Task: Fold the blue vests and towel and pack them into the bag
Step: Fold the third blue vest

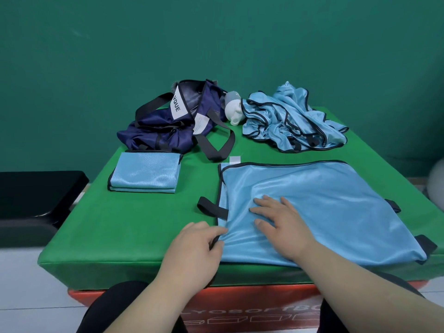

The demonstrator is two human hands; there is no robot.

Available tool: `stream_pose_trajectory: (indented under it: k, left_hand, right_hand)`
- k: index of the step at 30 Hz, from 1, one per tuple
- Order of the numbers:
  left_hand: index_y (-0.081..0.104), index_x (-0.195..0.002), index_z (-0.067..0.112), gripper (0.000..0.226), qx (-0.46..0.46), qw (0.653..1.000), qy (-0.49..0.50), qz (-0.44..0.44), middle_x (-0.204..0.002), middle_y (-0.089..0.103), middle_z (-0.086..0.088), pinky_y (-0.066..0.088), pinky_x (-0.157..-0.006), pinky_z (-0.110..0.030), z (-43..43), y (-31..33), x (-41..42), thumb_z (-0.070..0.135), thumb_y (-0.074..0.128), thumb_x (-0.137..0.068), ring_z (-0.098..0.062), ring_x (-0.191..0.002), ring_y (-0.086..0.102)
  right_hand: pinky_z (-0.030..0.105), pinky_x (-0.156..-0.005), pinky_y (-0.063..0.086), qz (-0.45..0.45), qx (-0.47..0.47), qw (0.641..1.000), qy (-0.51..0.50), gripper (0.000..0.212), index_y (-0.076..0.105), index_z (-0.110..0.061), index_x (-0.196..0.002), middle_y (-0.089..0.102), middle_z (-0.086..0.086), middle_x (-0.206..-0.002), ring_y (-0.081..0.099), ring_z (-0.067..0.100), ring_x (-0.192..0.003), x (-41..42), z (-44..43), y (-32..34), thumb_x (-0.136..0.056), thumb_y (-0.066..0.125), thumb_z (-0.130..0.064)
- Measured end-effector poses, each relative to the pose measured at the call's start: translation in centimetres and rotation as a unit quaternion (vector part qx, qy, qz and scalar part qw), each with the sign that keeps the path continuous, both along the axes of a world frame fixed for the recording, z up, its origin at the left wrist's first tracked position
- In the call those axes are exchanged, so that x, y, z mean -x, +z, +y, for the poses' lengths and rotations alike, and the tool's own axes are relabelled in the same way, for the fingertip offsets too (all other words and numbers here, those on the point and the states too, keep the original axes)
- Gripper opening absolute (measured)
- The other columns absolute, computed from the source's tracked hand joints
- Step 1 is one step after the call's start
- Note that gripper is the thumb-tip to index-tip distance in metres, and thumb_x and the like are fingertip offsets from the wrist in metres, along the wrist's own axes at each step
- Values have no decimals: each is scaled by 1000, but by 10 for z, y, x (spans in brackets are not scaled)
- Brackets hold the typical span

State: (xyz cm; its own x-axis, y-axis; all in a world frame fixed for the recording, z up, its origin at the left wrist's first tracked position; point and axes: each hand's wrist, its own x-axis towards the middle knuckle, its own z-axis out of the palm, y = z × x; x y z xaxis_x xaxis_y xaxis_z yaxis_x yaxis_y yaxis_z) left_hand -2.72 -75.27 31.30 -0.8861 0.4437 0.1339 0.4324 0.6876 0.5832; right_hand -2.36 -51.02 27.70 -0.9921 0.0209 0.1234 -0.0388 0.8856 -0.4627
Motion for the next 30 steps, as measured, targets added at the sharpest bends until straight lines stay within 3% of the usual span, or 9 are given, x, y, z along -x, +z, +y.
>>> stream_pose_trajectory:
  k: [3, 5, 8, 11, 15, 19, 21, 24, 30]
  left_hand:
    - [52, -137, 41, 46, 35, 999, -4, 38, -89, 47, 15, 45, -88, -30, 1, -1, -3, 31, 58, -93, -9, -97, 44]
    - [52, -135, 38, 51, 59, 994, -15, 89, -99, 45, 14, 46, -89, -33, 1, -2, -4, 27, 66, -87, -12, -100, 44]
    - [64, -117, 29, 45, 60, 974, -68, 206, -108, 51, 6, 46, -85, -38, 5, -5, -7, 20, 78, -76, -21, -103, 48]
    - [67, -102, 30, 24, 70, 947, -162, 270, -110, 58, 5, 37, -90, -38, 13, -6, -12, 37, 72, -79, -20, -108, 52]
    - [68, -98, 33, 42, 168, 934, -201, 244, -107, 60, 9, 32, -93, -36, 18, -13, -17, 61, 73, -66, -15, -104, 56]
    - [69, -105, 30, 64, 201, 941, -165, 215, -109, 64, 6, 33, -94, -39, 17, -14, -15, 54, 90, -50, -18, -104, 62]
    - [69, -107, 29, 69, 221, 942, -148, 204, -107, 65, 6, 33, -93, -39, 15, -16, -12, 53, 92, -46, -20, -102, 63]
    - [70, -108, 30, 75, 257, 939, -128, 187, -107, 66, 7, 39, -91, -41, 14, -17, -10, 54, 94, -41, -20, -100, 64]
    - [74, -101, 29, 69, 299, 926, -118, 199, -94, 67, 11, 50, -75, -38, 19, -12, -4, 53, 95, -40, -16, -80, 68]
  right_hand:
    - [27, -123, 0, -16, 79, 997, 11, 48, 65, -41, -123, 46, -19, -149, 24, -3, -146, -1, 3, 1, -84, 42, -57]
    - [26, -122, 3, -32, 208, 978, 8, 38, 68, -42, -109, 55, -18, -140, 31, -6, -142, -2, 4, 7, -78, 51, -55]
    - [23, -118, 23, -2, 417, 908, -30, 36, 76, -20, -104, 70, -5, -123, 46, 0, -134, -2, 6, 23, -78, 57, -36]
    - [10, -99, 40, 90, 468, 873, -105, 44, 78, -3, -102, 74, 2, -114, 57, 1, -122, -11, 14, 42, -81, 52, -33]
    - [10, -87, 40, 108, 406, 894, -152, 23, 77, -9, -94, 75, -17, -96, 61, -11, -102, -36, 34, 54, -95, 60, -24]
    - [4, -90, 33, 69, 130, 986, -82, 5, 71, -26, -91, 67, -21, -101, 55, -10, -105, -86, 78, 53, -88, 69, -28]
    - [15, -96, 39, 62, 34, 996, -53, 21, 70, -27, -93, 65, -17, -101, 56, 0, -104, -116, 107, 53, -80, 64, -42]
    - [33, -97, 45, 31, -5, 997, -70, 28, 69, -32, -97, 62, -19, -101, 57, 2, -102, -150, 147, 52, -76, 65, -49]
    - [47, -117, 29, -24, -79, 993, -80, 45, 67, -35, -111, 58, -24, -113, 50, -3, -113, -173, 186, 37, -73, 60, -58]
